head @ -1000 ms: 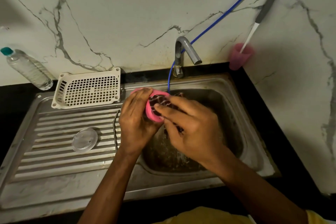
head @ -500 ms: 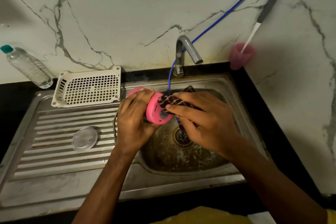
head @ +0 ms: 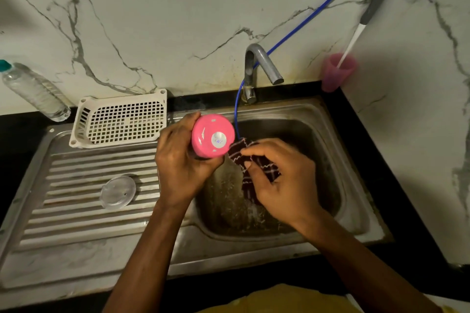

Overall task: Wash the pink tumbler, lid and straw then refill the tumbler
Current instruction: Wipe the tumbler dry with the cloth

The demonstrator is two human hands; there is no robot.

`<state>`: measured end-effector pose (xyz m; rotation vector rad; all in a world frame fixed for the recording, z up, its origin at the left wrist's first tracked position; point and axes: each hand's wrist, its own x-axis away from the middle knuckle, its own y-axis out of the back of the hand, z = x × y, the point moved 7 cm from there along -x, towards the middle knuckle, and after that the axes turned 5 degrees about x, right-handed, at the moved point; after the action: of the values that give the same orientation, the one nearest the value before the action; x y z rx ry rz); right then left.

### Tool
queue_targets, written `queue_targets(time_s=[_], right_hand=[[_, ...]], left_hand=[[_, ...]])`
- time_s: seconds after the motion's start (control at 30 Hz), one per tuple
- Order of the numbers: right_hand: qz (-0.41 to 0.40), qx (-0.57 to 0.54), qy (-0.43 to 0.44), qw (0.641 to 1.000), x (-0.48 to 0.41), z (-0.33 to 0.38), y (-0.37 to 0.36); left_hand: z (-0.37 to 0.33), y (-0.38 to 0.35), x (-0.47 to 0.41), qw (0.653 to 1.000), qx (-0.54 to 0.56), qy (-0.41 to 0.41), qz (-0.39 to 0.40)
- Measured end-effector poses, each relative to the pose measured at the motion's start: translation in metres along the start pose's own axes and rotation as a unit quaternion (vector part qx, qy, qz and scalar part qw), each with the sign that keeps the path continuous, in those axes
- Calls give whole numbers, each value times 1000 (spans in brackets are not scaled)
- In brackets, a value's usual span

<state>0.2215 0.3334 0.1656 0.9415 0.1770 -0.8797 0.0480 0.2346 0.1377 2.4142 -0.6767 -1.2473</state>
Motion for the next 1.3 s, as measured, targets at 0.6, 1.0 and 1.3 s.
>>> queue_targets(time_s=[0.6, 1.0, 1.3], right_hand=[[197, 201, 260, 924, -5, 8, -9], [8, 72, 134, 988, -30, 10, 9], [50, -41, 9, 998, 17, -7, -5]], left_hand=[[-1, -7, 16, 999, -12, -27, 23], [-34, -4, 11, 988, -46, -146, 25], [-23, -1, 11, 994, -33, -101, 11]])
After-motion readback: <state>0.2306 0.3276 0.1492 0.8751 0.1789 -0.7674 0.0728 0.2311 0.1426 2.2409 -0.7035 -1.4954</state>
